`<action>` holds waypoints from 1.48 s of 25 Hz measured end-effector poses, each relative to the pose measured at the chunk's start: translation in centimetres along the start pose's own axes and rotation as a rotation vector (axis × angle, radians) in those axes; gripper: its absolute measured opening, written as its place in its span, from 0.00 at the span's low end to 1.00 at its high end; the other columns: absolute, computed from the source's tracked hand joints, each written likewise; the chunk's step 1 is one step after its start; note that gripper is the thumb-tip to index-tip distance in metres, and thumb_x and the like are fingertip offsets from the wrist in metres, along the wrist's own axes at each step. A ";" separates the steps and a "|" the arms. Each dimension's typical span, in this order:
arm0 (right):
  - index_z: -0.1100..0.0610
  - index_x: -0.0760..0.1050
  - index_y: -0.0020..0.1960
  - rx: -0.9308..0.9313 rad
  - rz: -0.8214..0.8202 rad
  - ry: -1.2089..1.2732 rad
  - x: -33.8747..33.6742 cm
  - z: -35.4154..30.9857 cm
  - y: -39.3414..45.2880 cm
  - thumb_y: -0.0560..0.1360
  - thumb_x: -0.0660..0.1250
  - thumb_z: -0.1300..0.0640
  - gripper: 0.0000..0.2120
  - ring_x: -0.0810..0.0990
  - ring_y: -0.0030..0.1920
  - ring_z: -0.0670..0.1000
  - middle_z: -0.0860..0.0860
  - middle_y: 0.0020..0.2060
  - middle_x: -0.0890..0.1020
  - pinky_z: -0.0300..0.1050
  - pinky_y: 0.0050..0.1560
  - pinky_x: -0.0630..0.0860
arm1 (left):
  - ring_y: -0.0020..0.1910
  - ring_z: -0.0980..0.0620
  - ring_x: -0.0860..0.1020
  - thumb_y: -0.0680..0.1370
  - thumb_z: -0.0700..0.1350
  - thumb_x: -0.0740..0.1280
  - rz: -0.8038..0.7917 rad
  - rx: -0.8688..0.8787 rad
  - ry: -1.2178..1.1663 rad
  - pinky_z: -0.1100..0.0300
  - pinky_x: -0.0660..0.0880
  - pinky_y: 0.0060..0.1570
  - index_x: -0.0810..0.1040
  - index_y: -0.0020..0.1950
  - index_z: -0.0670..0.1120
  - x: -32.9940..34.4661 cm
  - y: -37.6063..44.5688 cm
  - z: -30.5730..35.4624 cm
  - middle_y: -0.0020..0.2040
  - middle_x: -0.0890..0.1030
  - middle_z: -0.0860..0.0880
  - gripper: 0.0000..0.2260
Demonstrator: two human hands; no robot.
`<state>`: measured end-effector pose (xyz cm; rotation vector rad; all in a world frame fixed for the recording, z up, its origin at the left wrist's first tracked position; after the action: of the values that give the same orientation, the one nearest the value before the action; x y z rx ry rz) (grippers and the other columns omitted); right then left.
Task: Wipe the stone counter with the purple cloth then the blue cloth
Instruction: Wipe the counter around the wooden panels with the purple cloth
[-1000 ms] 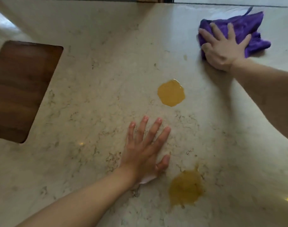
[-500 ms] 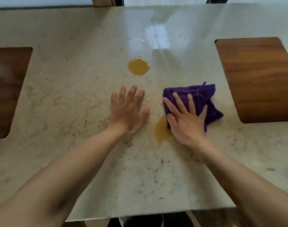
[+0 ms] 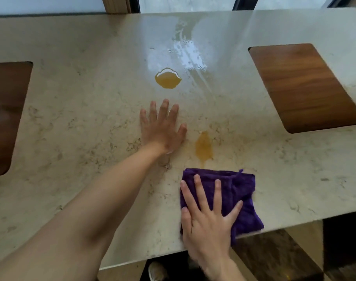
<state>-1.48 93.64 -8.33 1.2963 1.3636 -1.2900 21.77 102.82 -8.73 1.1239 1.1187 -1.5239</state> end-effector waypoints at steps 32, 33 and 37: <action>0.30 0.43 0.76 -0.517 -0.160 -0.040 -5.9 -8.9 50.4 0.82 0.42 0.43 0.24 0.38 0.79 0.56 0.37 0.79 0.45 0.79 0.68 0.38 | 0.74 0.38 0.65 0.75 0.51 0.60 0.227 0.015 -0.176 0.34 0.58 0.71 0.67 0.66 0.48 -2.1 -0.4 -0.2 0.68 0.69 0.45 0.20; 0.30 0.42 0.76 -0.514 -0.169 -0.034 -5.8 -8.4 47.5 0.82 0.43 0.43 0.24 0.38 0.79 0.55 0.37 0.79 0.44 0.78 0.69 0.36 | 0.72 0.39 0.67 0.74 0.50 0.60 0.246 0.009 -0.243 0.34 0.60 0.71 0.67 0.64 0.48 -2.3 -0.5 -0.4 0.66 0.69 0.45 0.19; 0.30 0.40 0.76 -0.460 -0.159 -0.033 -4.6 -5.9 35.3 0.81 0.40 0.42 0.25 0.38 0.79 0.54 0.37 0.79 0.43 0.77 0.70 0.38 | 0.56 0.43 0.70 0.71 0.42 0.61 0.426 -0.022 -0.620 0.42 0.72 0.59 0.69 0.56 0.45 -4.3 -1.4 -2.3 0.58 0.68 0.47 0.13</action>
<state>34.45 96.64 -7.56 0.8619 1.6469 -1.0106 21.52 105.92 -4.74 0.7283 0.4380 -1.3682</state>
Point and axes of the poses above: each hand's wrist, its own y-axis towards the middle knuckle, its own x-axis out of the palm, z = x × y, the point moved 9 cm from there along y, towards the middle knuckle
